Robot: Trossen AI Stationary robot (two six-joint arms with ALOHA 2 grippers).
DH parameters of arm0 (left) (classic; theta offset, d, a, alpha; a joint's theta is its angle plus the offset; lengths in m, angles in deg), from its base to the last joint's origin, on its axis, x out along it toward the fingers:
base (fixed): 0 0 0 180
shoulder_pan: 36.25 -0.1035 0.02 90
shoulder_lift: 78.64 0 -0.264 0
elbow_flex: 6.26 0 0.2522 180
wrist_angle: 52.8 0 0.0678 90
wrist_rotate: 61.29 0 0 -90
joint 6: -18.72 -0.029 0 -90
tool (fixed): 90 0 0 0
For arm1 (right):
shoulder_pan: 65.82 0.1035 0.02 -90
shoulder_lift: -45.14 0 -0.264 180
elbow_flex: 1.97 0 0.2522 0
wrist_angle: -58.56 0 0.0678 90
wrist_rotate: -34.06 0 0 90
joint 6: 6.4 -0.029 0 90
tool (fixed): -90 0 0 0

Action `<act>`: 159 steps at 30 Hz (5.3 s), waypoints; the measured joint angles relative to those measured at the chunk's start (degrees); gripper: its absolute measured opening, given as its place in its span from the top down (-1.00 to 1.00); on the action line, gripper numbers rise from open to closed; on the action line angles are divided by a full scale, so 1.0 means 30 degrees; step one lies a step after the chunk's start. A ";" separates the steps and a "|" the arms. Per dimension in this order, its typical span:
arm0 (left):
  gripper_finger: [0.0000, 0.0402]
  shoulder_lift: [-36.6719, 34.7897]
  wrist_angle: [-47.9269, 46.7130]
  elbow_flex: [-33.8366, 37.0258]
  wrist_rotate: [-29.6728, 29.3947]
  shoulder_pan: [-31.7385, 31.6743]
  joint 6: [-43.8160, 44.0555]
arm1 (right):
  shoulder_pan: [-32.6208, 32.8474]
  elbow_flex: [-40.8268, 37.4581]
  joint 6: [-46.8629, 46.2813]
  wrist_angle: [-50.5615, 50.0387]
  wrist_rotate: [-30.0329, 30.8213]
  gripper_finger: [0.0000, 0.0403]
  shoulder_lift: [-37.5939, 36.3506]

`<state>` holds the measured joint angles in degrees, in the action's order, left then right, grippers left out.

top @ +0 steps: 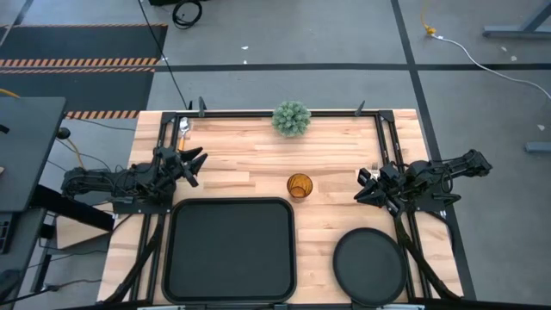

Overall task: Pick and place plate/cup/fork/spoon on tray
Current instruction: Put the brown cup on the black serving tray

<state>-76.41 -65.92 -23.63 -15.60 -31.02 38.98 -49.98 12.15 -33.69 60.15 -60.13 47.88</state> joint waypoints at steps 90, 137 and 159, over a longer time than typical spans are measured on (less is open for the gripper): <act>0.09 0.0003 0.0004 0.0004 0.0003 0.0002 -0.0002 | 0.0004 0.0000 0.0000 0.0000 0.0000 0.69 -0.0004; 0.09 0.0006 0.0002 0.0004 0.0000 -0.0004 0.0004 | 0.0000 0.0000 -0.1419 0.0000 -0.0022 0.69 -0.0002; 0.09 0.0000 0.0002 0.0004 0.0005 -0.0004 0.0002 | 0.0007 0.0000 -0.1996 0.0000 -0.0066 0.69 -0.0007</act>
<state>-76.41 -65.92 -23.62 -15.59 -31.04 38.99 -49.96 12.15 -39.68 60.15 -60.32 47.86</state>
